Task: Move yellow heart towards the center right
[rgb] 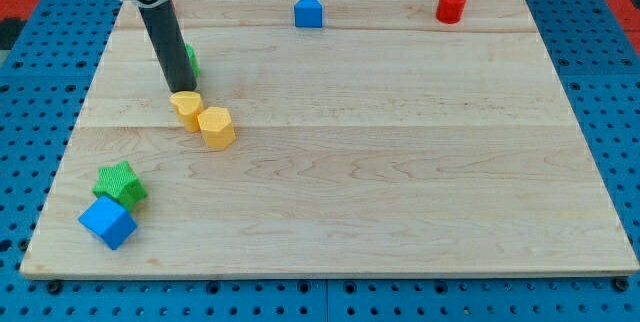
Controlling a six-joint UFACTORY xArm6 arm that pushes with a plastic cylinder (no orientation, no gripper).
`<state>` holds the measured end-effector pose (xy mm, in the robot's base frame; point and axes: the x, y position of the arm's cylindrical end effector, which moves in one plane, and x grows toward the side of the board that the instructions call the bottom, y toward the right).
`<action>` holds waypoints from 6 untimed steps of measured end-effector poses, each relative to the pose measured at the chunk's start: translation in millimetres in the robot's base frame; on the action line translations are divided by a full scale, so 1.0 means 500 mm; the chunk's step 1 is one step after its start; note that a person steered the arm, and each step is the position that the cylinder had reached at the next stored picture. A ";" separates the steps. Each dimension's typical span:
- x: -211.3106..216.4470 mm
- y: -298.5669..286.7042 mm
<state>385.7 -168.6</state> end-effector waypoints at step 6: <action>0.005 0.224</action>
<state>388.1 -56.6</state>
